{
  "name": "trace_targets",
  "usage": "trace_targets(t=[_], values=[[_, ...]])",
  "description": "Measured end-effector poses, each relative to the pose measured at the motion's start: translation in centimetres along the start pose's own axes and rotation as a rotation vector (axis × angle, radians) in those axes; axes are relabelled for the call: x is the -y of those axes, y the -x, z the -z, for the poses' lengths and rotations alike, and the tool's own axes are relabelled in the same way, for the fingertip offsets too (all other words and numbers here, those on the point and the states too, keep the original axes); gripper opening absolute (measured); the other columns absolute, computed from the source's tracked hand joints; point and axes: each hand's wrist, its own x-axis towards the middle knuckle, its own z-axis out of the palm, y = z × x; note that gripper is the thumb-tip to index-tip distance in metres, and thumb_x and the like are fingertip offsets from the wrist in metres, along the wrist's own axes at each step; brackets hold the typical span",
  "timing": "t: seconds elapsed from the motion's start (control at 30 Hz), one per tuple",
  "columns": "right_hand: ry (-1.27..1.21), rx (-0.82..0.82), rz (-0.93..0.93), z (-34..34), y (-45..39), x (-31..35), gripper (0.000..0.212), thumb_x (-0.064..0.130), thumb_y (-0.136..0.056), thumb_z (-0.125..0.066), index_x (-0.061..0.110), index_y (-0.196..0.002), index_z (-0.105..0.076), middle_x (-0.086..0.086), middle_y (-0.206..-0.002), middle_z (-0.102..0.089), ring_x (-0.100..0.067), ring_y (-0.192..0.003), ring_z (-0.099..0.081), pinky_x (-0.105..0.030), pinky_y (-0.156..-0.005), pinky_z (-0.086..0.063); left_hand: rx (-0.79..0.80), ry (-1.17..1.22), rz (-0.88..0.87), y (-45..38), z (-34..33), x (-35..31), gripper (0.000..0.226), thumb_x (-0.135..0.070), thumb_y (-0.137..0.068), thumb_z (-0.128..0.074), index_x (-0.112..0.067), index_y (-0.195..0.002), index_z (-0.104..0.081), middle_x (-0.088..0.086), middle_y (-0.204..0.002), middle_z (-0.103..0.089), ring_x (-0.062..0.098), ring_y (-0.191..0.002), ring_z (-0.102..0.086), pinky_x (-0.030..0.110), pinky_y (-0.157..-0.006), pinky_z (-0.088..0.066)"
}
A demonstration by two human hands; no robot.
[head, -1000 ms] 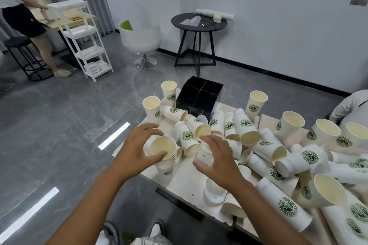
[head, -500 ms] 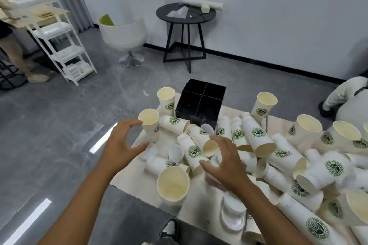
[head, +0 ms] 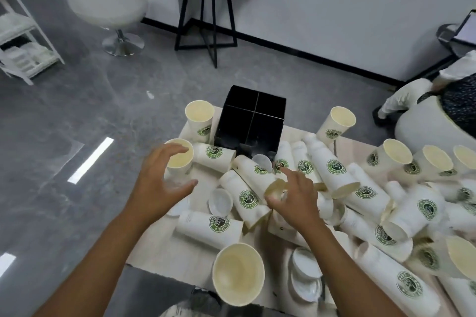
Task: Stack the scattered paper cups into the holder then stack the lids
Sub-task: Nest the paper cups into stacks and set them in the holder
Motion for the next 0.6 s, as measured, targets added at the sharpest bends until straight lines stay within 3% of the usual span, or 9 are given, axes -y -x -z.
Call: trace_targets(t=[0.13, 0.33, 0.5, 0.6], values=[[0.101, 0.036, -0.025, -1.3, -0.5, 0.3, 0.094, 0.069, -0.072, -0.071, 0.031, -0.152, -0.038, -0.002, -0.145, -0.047, -0.029, -0.132, -0.04, -0.047, -0.106, -0.036, 0.125, 0.046, -0.078, -1.2, -2.4, -2.0, 0.064, -0.043, -0.076, -0.082, -0.03, -0.133, -0.058, -0.017, -0.141, -0.055, 0.009, -0.135, -0.049, 0.028, -0.112, -0.038], [0.159, 0.052, -0.04, -2.4, -0.6, 0.8, 0.093, 0.068, -0.076, -0.07, 0.03, -0.153, -0.035, 0.0, -0.14, -0.05, -0.028, -0.13, -0.041, -0.047, -0.103, -0.034, 0.238, 0.079, -0.139, -2.6, -6.4, -2.6, 0.06, -0.041, -0.078, -0.081, -0.034, -0.132, -0.056, -0.017, -0.139, -0.055, 0.012, -0.135, -0.05, 0.041, -0.112, -0.042], [-0.009, -0.028, -0.004, -2.6, 0.0, 0.3, 0.088, 0.054, -0.069, -0.075, 0.024, -0.146, -0.047, -0.005, -0.13, -0.054, -0.033, -0.12, -0.054, -0.049, -0.099, -0.042, 0.295, 0.097, -0.149, -2.6, -7.4, -2.4, 0.058, -0.045, -0.078, -0.078, -0.036, -0.131, -0.056, -0.02, -0.138, -0.054, 0.013, -0.134, -0.049, 0.041, -0.11, -0.044], [-0.239, -0.066, 0.053, -0.7, 0.8, 0.5, 0.09, 0.04, -0.071, -0.084, 0.025, -0.148, -0.04, -0.001, -0.136, -0.043, -0.025, -0.12, -0.053, -0.04, -0.097, -0.049, 0.3, 0.091, -0.15, -2.6, -7.2, -2.3, 0.058, -0.045, -0.079, -0.078, -0.036, -0.132, -0.056, -0.02, -0.138, -0.054, 0.011, -0.134, -0.049, 0.042, -0.109, -0.044]])
